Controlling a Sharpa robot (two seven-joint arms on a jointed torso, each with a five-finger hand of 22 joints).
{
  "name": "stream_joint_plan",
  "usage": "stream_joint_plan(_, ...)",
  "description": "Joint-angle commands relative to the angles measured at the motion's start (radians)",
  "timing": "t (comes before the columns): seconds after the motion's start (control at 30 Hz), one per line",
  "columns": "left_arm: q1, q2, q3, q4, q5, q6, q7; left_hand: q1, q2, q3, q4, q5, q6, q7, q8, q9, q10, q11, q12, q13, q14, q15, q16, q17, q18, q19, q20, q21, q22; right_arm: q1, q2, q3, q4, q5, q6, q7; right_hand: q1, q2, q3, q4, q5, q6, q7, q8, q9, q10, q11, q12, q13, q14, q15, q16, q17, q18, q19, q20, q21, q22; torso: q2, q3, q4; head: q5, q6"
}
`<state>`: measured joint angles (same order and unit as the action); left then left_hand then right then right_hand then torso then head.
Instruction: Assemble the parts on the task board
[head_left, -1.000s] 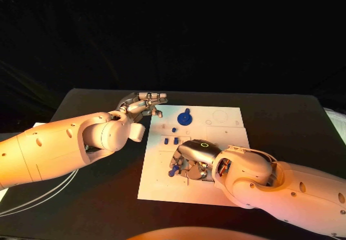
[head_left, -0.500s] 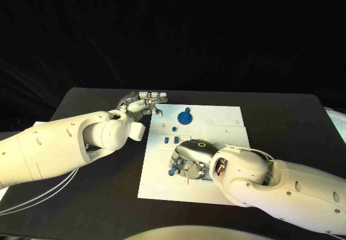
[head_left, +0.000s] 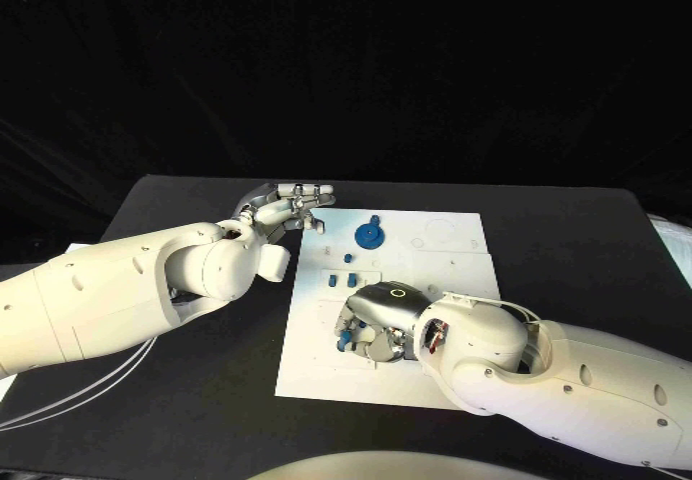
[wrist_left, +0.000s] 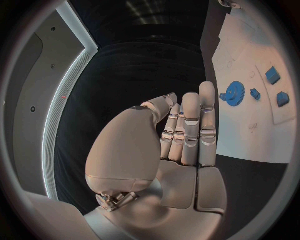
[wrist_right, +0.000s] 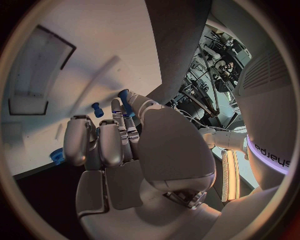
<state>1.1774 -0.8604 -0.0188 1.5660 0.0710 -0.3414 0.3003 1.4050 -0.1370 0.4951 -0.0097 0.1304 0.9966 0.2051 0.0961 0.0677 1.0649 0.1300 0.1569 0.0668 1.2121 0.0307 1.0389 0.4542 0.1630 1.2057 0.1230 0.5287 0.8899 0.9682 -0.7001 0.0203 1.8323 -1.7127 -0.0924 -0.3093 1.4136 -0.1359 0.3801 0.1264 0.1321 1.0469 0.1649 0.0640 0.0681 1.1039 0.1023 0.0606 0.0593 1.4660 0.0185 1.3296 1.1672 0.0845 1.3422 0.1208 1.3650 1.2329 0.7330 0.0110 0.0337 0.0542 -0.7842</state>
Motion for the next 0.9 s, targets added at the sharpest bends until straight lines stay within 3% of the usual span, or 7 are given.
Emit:
stream_joint_plan(0.03, 0.000, 0.000, 0.001, 0.002, -0.004, 0.018, 0.004, -0.008, 0.000, -0.003, -0.003, -0.001, -0.004, 0.000, 0.002, 0.000, -0.009, 0.000, 0.007, 0.000, -0.009, 0.001, 0.005, -0.001, 0.017, -0.005, 0.000, -0.001, 0.001, -0.002, 0.002, -0.001, -0.004, 0.009, 0.025, 0.008, -0.030, -0.016, -0.040, 0.003, 0.022, -0.041, -0.002, -0.002, -0.003, -0.060, 0.008, 0.006, 0.004, 0.026, 0.007, -0.013, -0.020, -0.001, -0.014, 0.008, -0.014, -0.020, 0.000, 0.0001, -0.0001, 0.000, -0.001)
stream_joint_plan(0.27, 0.000, 0.000, 0.001, 0.002, -0.004, 0.019, 0.003, -0.008, 0.000, -0.003, -0.003, -0.001, -0.004, 0.000, 0.002, 0.000, -0.009, 0.000, 0.007, 0.000, -0.009, 0.001, 0.005, -0.001, 0.017, -0.005, 0.000, -0.001, 0.001, -0.002, -0.001, -0.002, -0.004, 0.016, -0.034, 0.024, -0.036, -0.007, -0.097, 0.000, 0.019, -0.061, -0.001, -0.001, -0.001, -0.113, 0.014, 0.017, 0.005, 0.020, 0.010, -0.028, -0.044, 0.003, -0.025, 0.012, -0.028, -0.039, 0.000, 0.0007, 0.0001, -0.001, 0.000)
stream_joint_plan(0.57, 0.000, -0.003, 0.000, 0.001, -0.004, 0.019, 0.002, -0.008, 0.000, -0.003, -0.003, -0.001, -0.004, 0.000, 0.002, 0.000, -0.009, 0.000, 0.007, 0.000, -0.009, 0.001, 0.005, -0.001, 0.017, -0.005, 0.000, -0.001, 0.001, -0.003, -0.055, 0.004, 0.037, 0.074, -0.197, 0.084, -0.021, 0.003, -0.131, -0.010, 0.027, -0.079, 0.004, -0.001, -0.001, -0.126, 0.016, 0.038, 0.009, 0.017, 0.012, -0.039, -0.062, 0.006, -0.031, 0.014, -0.037, -0.051, -0.001, 0.0018, -0.0014, -0.005, 0.008)
stream_joint_plan(0.73, -0.003, -0.005, 0.000, 0.001, -0.004, 0.021, 0.001, -0.008, 0.000, -0.003, -0.003, -0.001, -0.004, 0.000, 0.002, 0.000, -0.009, 0.000, 0.007, 0.000, -0.009, 0.001, 0.005, -0.001, 0.017, -0.005, 0.000, -0.001, 0.001, 0.010, -0.157, 0.019, 0.102, 0.206, -0.243, 0.097, -0.014, 0.019, -0.142, -0.011, 0.038, -0.060, 0.006, 0.004, 0.003, -0.037, 0.005, 0.098, 0.019, 0.019, 0.004, -0.041, -0.067, 0.006, -0.027, 0.009, -0.037, -0.050, -0.003, 0.0001, -0.0018, -0.027, 0.019)
stream_joint_plan(0.8, -0.003, -0.007, 0.000, 0.001, -0.004, 0.021, 0.001, -0.008, 0.000, -0.003, -0.003, -0.001, -0.004, 0.000, 0.002, 0.000, -0.009, 0.000, 0.007, 0.000, -0.009, 0.001, 0.005, -0.001, 0.017, -0.005, 0.000, -0.001, 0.001, 0.024, -0.205, 0.022, 0.125, 0.261, -0.240, 0.077, -0.016, 0.025, -0.142, -0.006, 0.041, -0.059, 0.008, 0.003, 0.003, 0.050, -0.007, 0.141, 0.034, 0.023, -0.004, -0.036, -0.061, 0.000, -0.007, 0.004, -0.018, -0.022, -0.004, -0.0002, -0.0034, -0.037, 0.021)
stream_joint_plan(0.9, -0.005, -0.008, 0.000, 0.001, -0.004, 0.021, 0.001, -0.008, 0.000, -0.003, -0.003, -0.001, -0.004, 0.000, 0.002, 0.000, -0.009, 0.000, 0.007, 0.000, -0.009, 0.001, 0.005, -0.001, 0.017, -0.005, 0.000, -0.001, 0.001, 0.043, -0.286, 0.024, 0.158, 0.304, -0.227, 0.021, -0.040, 0.018, -0.162, 0.013, 0.040, -0.039, -0.010, 0.017, 0.007, 0.173, -0.033, 0.207, 0.070, 0.037, -0.024, -0.004, -0.018, -0.016, 0.042, -0.011, 0.029, 0.049, -0.008, -0.0011, -0.0096, -0.052, 0.027)
